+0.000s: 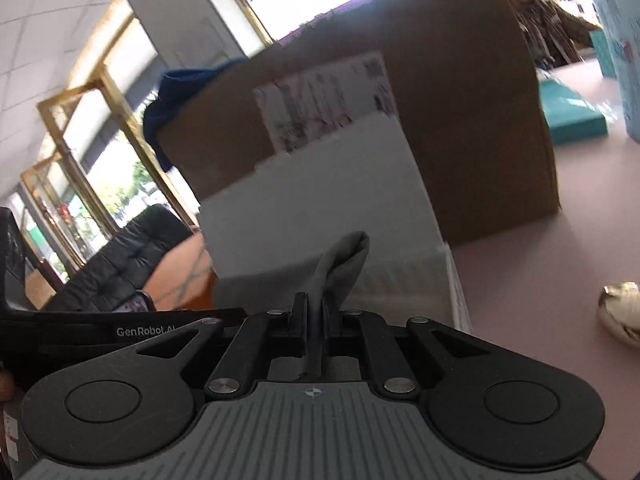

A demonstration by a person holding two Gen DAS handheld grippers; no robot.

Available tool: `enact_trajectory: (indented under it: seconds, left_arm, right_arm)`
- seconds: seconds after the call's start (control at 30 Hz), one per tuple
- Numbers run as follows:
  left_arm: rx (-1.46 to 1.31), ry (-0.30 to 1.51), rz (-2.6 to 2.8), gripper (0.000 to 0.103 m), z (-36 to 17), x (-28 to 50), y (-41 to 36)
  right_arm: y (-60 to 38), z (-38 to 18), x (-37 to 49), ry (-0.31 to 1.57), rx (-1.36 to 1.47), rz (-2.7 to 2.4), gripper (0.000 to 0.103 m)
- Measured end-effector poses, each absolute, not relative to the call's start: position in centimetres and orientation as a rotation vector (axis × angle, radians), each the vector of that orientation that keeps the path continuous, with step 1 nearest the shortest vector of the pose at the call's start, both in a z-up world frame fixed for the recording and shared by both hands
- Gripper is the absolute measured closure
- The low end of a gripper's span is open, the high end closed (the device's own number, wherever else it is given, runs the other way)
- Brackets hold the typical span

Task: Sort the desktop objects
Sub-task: 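Lift the grey cloth with both grippers and carry it toward the white box, then lower the cloth into the white box and open the left gripper while the right opens, then push the grey cloth down inside the box with both open grippers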

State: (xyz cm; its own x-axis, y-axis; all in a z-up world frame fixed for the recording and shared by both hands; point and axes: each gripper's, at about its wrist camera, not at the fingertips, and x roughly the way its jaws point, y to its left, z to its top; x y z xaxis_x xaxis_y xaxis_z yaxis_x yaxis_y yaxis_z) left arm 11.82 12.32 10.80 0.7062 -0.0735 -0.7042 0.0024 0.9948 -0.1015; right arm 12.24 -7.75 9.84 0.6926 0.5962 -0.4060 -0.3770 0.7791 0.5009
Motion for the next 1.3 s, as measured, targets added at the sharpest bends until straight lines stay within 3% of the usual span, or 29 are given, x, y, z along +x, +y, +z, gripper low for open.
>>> enact_trajectory:
  seconds: [0.3, 0.37, 0.43, 0.5, 0.57, 0.6, 0.73, 0.77, 0.87, 0.93, 1.0, 1.03, 1.3]
  left_arm:
    - [-0.115, 0.838, -0.038, 0.092, 9.7, 12.6, 12.3]
    - [-0.114, 0.829, -0.024, 0.092, 9.8, 12.5, 12.5]
    - [-0.11, 0.814, -0.005, 0.092, 10.0, 12.3, 12.7]
    - [-0.123, 0.798, 0.008, 0.092, 10.5, 12.0, 13.2]
    - [-0.142, 0.788, 0.007, 0.091, 10.9, 11.9, 13.7]
    - [-0.151, 0.786, 0.001, 0.088, 11.1, 11.9, 13.9]
    - [-0.178, 0.748, -0.032, 0.037, 11.5, 11.7, 14.3]
    - [-0.182, 0.73, -0.037, 0.032, 11.7, 11.6, 14.4]
    - [-0.19, 0.686, -0.029, 0.032, 12.6, 10.7, 15.0]
    - [-0.189, 0.653, -0.023, 0.031, 13.3, 10.1, 15.4]
    - [-0.207, 0.636, 0.008, 0.03, 13.8, 9.8, 16.0]
    - [-0.226, 0.63, 0.011, 0.029, 13.9, 9.6, 16.4]
    - [-0.295, 0.609, -0.031, 0.029, 14.5, 9.1, 18.5]
  right_arm:
    - [-9.0, 8.7, 11.5, 0.632, 0.374, 0.519, 0.096]
    - [-9.0, 8.3, 11.6, 0.661, 0.377, 0.521, 0.091]
    - [-9.0, 7.9, 11.6, 0.687, 0.389, 0.523, 0.055]
    - [-8.9, 8.3, 11.7, 0.678, 0.389, 0.541, 0.051]
    - [-8.8, 8.8, 11.8, 0.658, 0.385, 0.563, 0.039]
    - [-8.7, 9.1, 11.9, 0.648, 0.383, 0.574, 0.028]
    - [-8.4, 10.2, 12.0, 0.607, 0.374, 0.618, 0.021]
    - [-8.4, 10.5, 12.1, 0.597, 0.372, 0.628, 0.021]
    - [-7.7, 11.3, 12.3, 0.572, 0.348, 0.669, 0.029]
    - [-5.6, 11.6, 12.8, 0.593, 0.283, 0.692, 0.059]
    - [-3.9, 11.2, 13.9, 0.635, 0.244, 0.688, 0.083]
    - [-3.1, 11.0, 14.4, 0.656, 0.225, 0.686, 0.09]
    - [1.0, 9.6, 17.8, 0.762, 0.156, 0.64, 0.095]
